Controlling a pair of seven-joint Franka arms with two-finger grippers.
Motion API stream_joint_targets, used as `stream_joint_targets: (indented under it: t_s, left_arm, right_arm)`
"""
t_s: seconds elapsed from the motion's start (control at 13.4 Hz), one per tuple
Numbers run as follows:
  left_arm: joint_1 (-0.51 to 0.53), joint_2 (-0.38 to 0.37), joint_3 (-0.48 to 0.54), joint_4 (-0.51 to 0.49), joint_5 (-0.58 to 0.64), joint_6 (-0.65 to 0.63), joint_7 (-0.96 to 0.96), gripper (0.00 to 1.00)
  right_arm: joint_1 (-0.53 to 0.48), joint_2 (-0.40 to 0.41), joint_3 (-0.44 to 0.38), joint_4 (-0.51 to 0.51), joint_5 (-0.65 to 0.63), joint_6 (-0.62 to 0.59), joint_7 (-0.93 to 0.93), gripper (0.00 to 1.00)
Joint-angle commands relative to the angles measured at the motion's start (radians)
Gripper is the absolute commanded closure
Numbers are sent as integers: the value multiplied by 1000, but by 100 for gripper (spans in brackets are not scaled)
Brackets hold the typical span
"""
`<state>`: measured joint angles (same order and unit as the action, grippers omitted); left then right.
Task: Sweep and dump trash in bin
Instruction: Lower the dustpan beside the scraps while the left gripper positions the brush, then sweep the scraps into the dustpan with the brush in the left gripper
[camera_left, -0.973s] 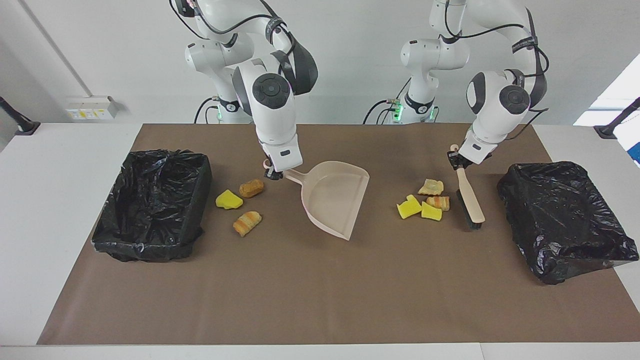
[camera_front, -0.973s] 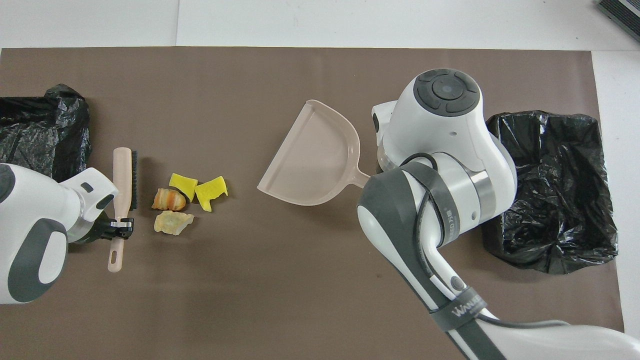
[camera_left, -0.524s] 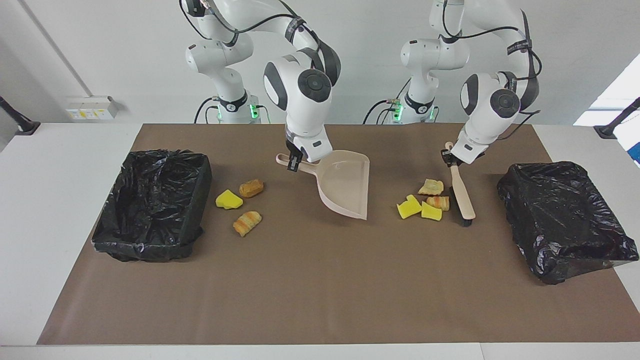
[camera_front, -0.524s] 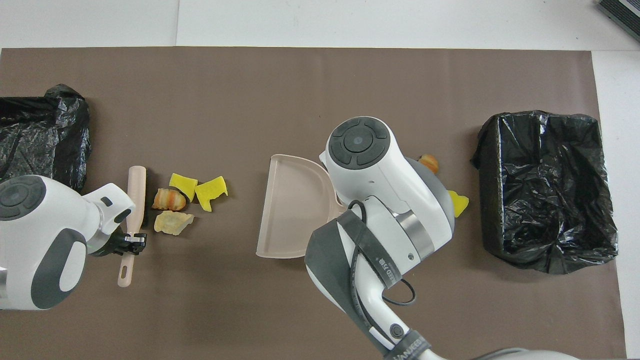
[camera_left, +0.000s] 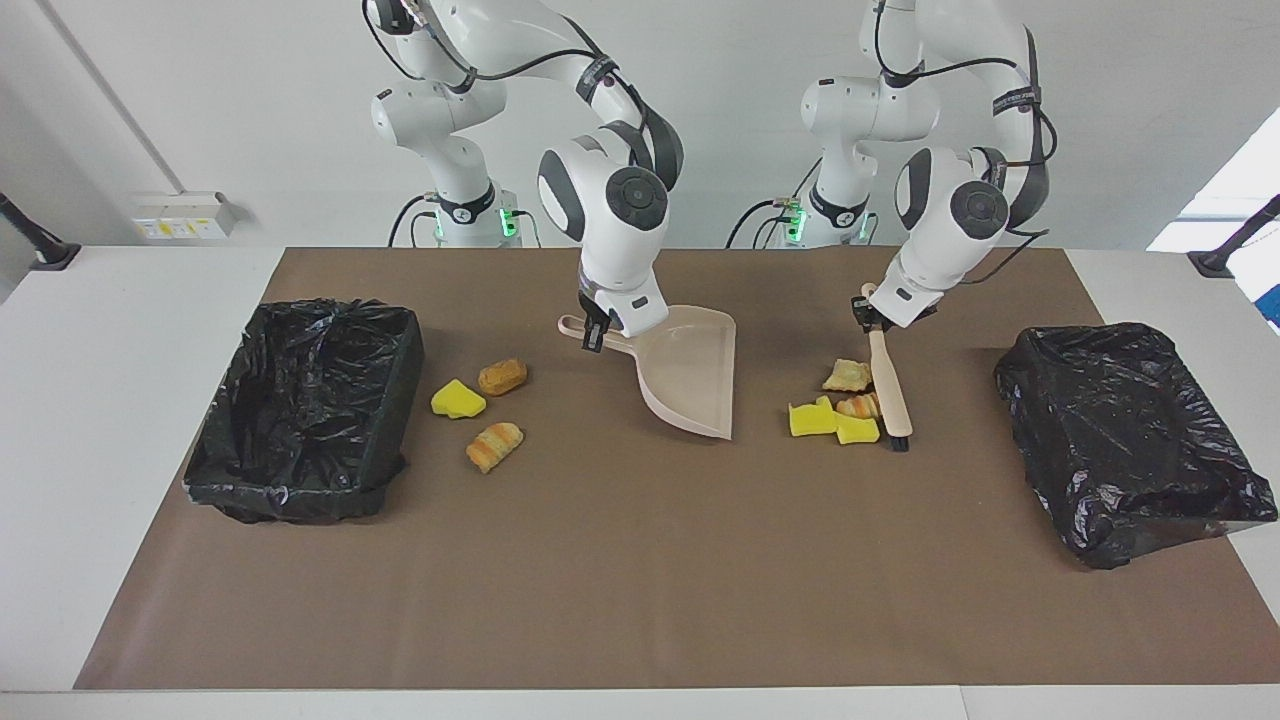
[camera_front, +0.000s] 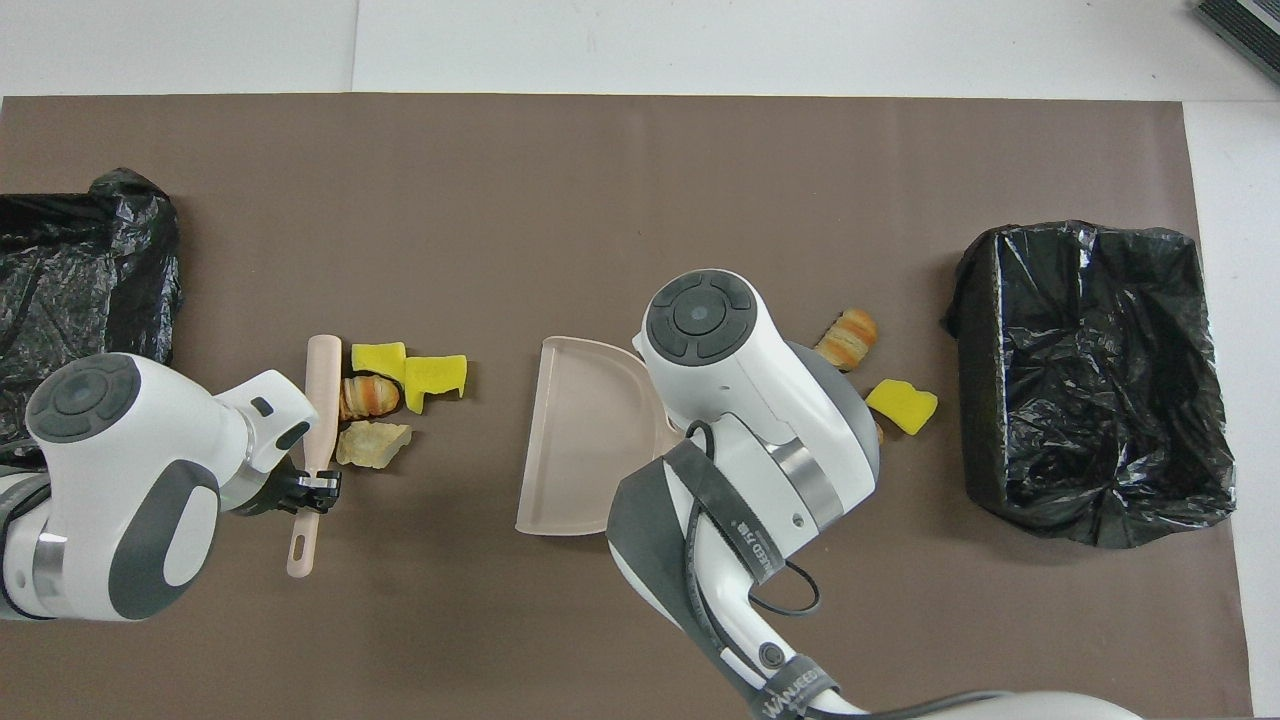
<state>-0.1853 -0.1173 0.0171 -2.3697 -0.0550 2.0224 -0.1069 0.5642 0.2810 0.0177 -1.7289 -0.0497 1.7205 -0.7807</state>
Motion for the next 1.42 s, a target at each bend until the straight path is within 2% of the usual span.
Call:
stream_joint_targets:
  t_s: [0.0,0.52,0.9,1.35]
  left_arm:
    - [-42,11,7,-13,-31,41,3,100]
    - [-81,11,7,-11,-31,44,6,100]
    - [-225,1,6,-13,-39,29,-2,100]
    - [-399,-5,3,7,-195,10,-61,100]
  right_arm:
    - [6,-19,2,-34,22,31,9,100]
    - [2,-37,2,-107,27,80,47,100]
    - [5,-46,2,-142,27,134,81,100]
    - [6,-46,2,-143,27,134,84,100]
